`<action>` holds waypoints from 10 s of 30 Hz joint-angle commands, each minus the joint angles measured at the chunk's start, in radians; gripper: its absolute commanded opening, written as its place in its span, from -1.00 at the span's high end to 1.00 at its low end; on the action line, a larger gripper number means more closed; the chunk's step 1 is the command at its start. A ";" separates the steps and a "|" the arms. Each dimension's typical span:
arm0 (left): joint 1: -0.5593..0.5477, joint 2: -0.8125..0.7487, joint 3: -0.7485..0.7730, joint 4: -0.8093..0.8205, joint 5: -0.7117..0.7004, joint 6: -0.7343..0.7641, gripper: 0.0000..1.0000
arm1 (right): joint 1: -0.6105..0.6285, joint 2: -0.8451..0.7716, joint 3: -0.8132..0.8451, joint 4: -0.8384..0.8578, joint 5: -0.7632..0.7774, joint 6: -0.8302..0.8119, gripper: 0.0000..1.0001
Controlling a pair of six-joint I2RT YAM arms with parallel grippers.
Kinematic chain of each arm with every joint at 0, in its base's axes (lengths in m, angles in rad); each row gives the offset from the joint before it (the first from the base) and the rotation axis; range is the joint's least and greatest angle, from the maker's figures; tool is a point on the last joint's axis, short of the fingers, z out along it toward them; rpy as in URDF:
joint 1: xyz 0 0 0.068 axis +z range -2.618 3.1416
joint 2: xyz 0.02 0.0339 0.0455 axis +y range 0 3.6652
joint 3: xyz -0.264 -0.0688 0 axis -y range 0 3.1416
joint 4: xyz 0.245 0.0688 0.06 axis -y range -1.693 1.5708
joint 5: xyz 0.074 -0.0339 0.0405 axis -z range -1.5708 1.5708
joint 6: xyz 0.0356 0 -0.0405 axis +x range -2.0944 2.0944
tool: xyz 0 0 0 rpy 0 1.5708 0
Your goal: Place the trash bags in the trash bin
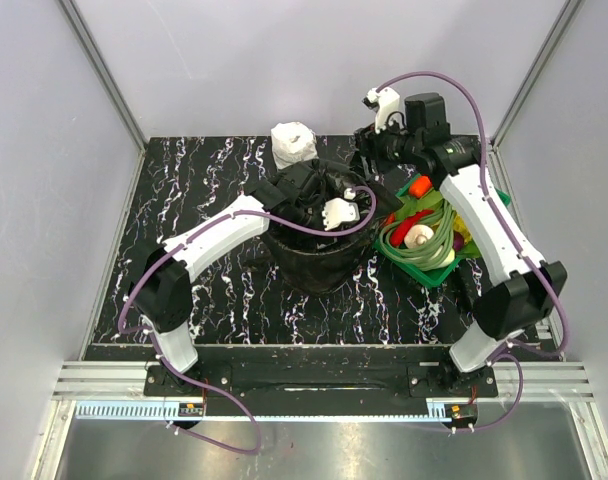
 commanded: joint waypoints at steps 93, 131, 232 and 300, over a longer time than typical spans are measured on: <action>-0.027 0.194 -0.005 0.047 -0.103 0.135 -0.53 | 0.049 0.177 0.075 -0.004 -0.061 -0.116 -0.59; -0.025 0.142 -0.137 0.071 -0.146 0.151 -0.52 | 0.115 0.170 0.106 -0.035 0.012 -0.141 -0.61; 0.013 -0.322 -0.025 0.105 -0.056 0.081 -0.76 | 0.152 0.073 0.336 -0.185 0.261 -0.181 -0.61; -0.031 -0.064 -0.068 0.100 -0.222 0.184 -0.88 | 0.138 -0.056 0.049 -0.131 0.295 -0.200 -0.63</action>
